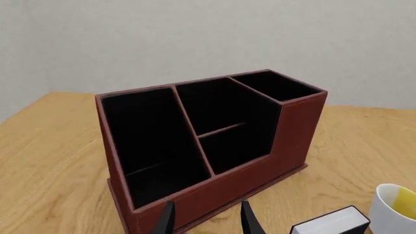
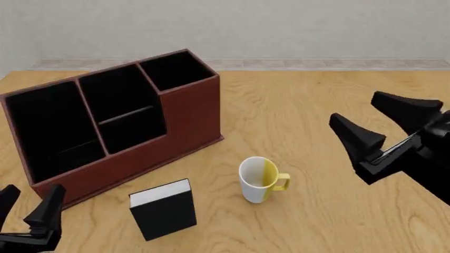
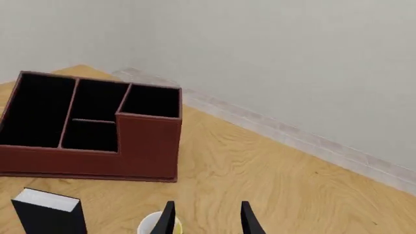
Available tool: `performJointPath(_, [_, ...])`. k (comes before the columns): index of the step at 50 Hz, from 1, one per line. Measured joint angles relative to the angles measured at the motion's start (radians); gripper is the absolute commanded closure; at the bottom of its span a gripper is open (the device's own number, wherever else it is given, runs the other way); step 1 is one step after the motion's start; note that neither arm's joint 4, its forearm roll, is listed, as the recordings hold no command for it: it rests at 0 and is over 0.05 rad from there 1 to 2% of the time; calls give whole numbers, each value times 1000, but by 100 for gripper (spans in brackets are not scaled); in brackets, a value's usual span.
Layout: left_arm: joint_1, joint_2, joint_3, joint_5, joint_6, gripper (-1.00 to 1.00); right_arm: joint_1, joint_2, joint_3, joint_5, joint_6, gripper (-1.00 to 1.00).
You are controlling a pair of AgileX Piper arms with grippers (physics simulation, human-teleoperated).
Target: Pick up the book and place it in the right compartment of the caddy.
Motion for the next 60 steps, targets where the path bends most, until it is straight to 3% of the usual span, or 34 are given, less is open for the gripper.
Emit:
performJointPath(30, [5,22,0,-18,-2,-100,293,325,-214,134,-131,-100])
performJointPath(60, [6,32,0,-25,12,-100,461,579,-482,346,-231,-100])
